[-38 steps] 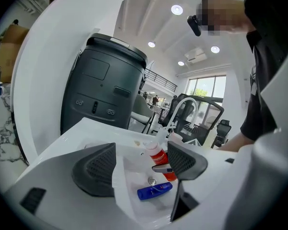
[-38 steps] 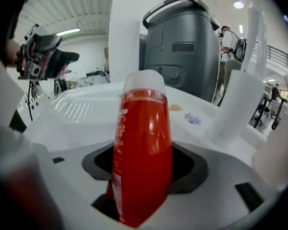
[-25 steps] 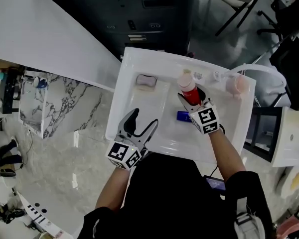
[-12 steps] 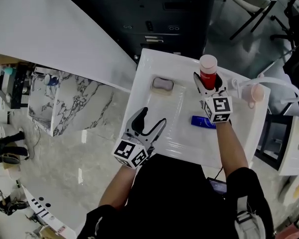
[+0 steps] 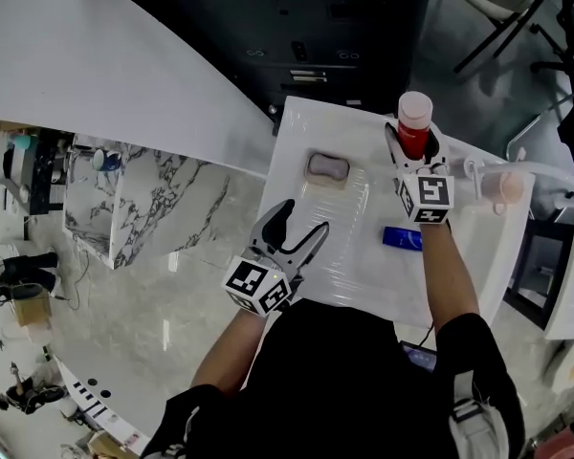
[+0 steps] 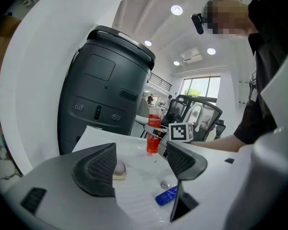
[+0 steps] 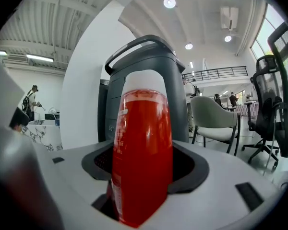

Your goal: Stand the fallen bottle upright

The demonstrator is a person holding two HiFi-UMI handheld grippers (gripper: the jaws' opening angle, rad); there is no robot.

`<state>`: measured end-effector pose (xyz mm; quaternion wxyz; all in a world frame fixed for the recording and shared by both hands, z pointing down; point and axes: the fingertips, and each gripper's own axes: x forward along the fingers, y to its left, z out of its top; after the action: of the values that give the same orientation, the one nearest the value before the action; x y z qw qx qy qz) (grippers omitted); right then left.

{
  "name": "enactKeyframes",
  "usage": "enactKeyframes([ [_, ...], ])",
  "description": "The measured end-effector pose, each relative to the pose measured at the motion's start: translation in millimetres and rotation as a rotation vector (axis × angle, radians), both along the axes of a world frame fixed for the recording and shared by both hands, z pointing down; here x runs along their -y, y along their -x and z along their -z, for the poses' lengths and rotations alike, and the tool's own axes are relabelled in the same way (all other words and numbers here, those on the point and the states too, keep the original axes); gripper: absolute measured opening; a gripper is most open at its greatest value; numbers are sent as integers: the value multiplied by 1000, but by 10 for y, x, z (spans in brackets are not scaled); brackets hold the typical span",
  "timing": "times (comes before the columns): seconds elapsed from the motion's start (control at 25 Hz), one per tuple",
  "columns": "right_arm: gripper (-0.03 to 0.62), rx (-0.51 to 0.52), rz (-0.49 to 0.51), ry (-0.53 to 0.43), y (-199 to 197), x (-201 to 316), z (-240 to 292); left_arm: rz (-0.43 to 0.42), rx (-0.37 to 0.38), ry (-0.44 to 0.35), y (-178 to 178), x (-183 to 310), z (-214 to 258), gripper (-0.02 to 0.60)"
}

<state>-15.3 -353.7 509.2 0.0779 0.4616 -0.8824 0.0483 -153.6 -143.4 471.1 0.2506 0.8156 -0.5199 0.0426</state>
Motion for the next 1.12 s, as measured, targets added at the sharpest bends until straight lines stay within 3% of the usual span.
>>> enactKeyframes([
  [0.68,295,17,-63,-125,48,-16,7,0,4,64,201,-105,-205,345],
  [1.12,295,38,-94,-136,-55,-174,-10,-6,2,61,171,-169,-194,345],
])
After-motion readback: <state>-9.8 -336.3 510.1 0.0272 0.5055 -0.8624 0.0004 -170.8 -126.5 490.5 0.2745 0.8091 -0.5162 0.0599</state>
